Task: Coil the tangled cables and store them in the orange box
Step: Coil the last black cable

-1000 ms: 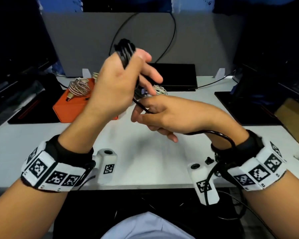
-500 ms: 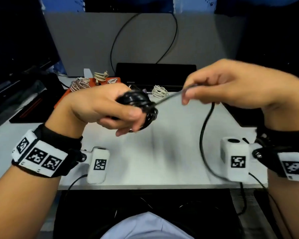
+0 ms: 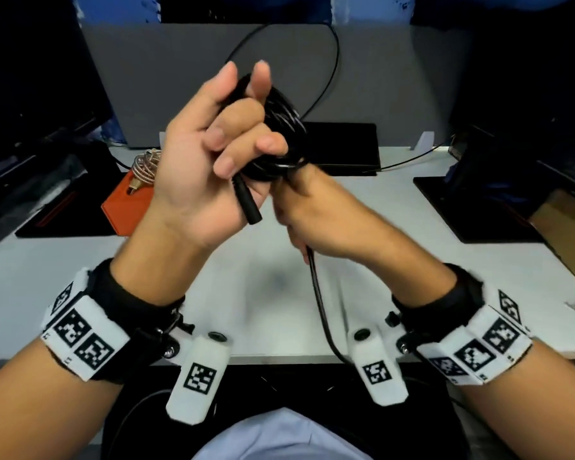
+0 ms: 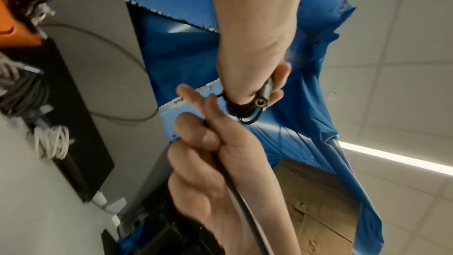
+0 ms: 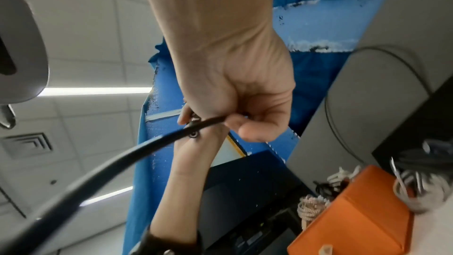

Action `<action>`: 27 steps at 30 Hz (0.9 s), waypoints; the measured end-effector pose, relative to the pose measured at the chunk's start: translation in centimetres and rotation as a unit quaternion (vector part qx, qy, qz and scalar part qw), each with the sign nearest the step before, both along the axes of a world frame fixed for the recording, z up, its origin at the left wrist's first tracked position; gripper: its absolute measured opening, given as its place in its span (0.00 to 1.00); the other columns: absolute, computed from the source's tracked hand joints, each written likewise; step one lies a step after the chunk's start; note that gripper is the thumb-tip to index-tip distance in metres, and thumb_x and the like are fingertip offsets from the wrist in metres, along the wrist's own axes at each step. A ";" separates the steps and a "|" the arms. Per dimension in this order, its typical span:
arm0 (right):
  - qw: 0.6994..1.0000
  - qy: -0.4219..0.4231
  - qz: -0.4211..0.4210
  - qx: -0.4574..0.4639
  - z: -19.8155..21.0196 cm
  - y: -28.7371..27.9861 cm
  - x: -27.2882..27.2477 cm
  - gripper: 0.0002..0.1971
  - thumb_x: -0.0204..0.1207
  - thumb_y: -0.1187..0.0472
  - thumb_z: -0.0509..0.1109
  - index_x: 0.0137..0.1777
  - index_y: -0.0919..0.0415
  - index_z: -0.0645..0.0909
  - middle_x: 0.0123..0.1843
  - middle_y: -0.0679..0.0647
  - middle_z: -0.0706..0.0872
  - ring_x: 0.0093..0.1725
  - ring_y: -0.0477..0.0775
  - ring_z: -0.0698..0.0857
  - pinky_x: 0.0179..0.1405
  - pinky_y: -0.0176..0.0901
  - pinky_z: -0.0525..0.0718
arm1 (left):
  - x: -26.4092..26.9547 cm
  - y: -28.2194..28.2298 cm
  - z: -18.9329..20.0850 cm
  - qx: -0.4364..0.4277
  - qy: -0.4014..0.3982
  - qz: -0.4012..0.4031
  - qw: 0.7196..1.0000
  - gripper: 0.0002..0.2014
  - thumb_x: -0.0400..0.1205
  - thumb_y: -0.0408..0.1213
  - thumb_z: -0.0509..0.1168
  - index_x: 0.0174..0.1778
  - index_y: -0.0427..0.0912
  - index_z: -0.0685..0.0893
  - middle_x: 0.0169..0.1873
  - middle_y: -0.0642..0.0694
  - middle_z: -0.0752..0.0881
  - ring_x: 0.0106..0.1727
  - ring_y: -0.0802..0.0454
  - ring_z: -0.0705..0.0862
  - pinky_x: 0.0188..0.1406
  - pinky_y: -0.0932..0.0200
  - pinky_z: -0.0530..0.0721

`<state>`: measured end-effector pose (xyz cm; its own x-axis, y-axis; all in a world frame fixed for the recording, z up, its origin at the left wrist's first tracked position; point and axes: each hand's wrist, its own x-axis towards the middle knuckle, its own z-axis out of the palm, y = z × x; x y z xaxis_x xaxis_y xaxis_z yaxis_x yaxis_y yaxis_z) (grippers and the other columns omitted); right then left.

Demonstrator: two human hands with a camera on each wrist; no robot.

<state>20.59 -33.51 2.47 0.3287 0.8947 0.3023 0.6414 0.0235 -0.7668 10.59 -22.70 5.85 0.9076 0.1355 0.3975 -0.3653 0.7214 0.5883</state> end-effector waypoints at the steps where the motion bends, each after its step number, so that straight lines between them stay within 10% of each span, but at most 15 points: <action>1: 1.000 -0.008 0.014 -0.025 -0.4 0.1 -0.3 0.16 0.92 0.62 0.56 0.41 0.50 0.68 0.29 0.51 0.74 0.20 0.48 0.73 0.19 0.46 0.75 | 0.0 0.0 0.1 0.040 0.026 0.059 0.997 0.19 0.94 0.43 0.50 0.59 0.31 0.81 0.19 0.51 0.71 0.17 0.56 0.69 0.39 0.62 0.81; 4: 0.986 0.032 0.100 -0.129 -0.7 -0.3 -0.9 0.02 0.91 0.60 0.62 0.59 0.54 0.73 0.31 0.51 0.75 0.23 0.51 0.73 0.21 0.46 0.78 | 0.3 -0.2 0.0 0.232 0.102 0.282 0.925 0.16 0.94 0.41 0.53 0.62 0.32 0.80 0.25 0.53 0.72 0.23 0.56 0.71 0.40 0.61 0.81; 7: 0.977 0.059 0.146 -0.146 -0.1 -1.0 -0.8 0.12 0.92 0.61 0.62 0.68 0.68 0.75 0.24 0.43 0.70 0.23 0.50 0.72 0.30 0.49 0.80 | 1.0 1.0 -0.9 0.445 0.127 0.449 0.764 0.09 0.91 0.40 0.57 0.55 0.40 0.79 0.26 0.50 0.79 0.26 0.48 0.77 0.33 0.57 0.80; 11: 0.994 0.043 0.080 -0.066 2.0 -2.1 1.2 0.12 0.91 0.60 0.65 0.54 0.69 0.85 0.26 0.45 0.70 0.23 0.45 0.68 0.22 0.39 0.69 | 0.4 4.3 -0.9 0.643 0.204 0.401 0.620 0.14 0.91 0.43 0.59 0.54 0.38 0.85 0.29 0.45 0.87 0.28 0.50 0.82 0.38 0.53 0.82; 15: 0.999 0.017 0.033 0.026 3.5 -2.9 2.6 0.11 0.87 0.67 0.69 0.49 0.78 0.85 0.23 0.39 0.78 0.21 0.37 0.73 0.25 0.23 0.70 | -1.2 3.5 -0.3 0.649 0.174 0.185 0.717 0.28 0.94 0.48 0.53 0.33 0.45 0.89 0.20 0.38 0.76 0.23 0.39 0.73 0.33 0.58 0.80; 18: 0.993 0.033 0.005 0.112 3.6 -2.7 2.8 0.09 0.85 0.66 0.72 0.47 0.73 0.81 0.23 0.40 0.79 0.22 0.37 0.73 0.25 0.24 0.71 | -1.2 3.0 -0.7 0.532 0.138 0.059 0.833 0.32 0.90 0.58 0.51 0.54 0.33 0.90 0.16 0.47 0.67 0.17 0.45 0.64 0.34 0.55 0.79; 22: 0.983 0.038 -0.019 0.181 2.7 -1.8 2.9 0.05 0.87 0.63 0.70 0.49 0.63 0.81 0.31 0.42 0.78 0.28 0.38 0.73 0.31 0.26 0.70 | -0.5 2.4 -1.5 0.443 0.054 -0.021 0.895 0.21 0.87 0.52 0.63 0.50 0.35 0.89 0.14 0.53 0.63 0.12 0.53 0.59 0.29 0.58 0.79; 27: 0.981 0.068 -0.044 0.178 1.9 -1.1 0.9 0.27 0.94 0.47 0.47 0.58 0.60 0.87 0.47 0.46 0.90 0.52 0.45 0.89 0.52 0.39 0.85 | 0.7 0.7 -2.2 0.235 -0.005 -0.098 0.967 0.14 0.89 0.42 0.61 0.40 0.40 0.84 0.13 0.54 0.65 0.11 0.54 0.63 0.29 0.61 0.81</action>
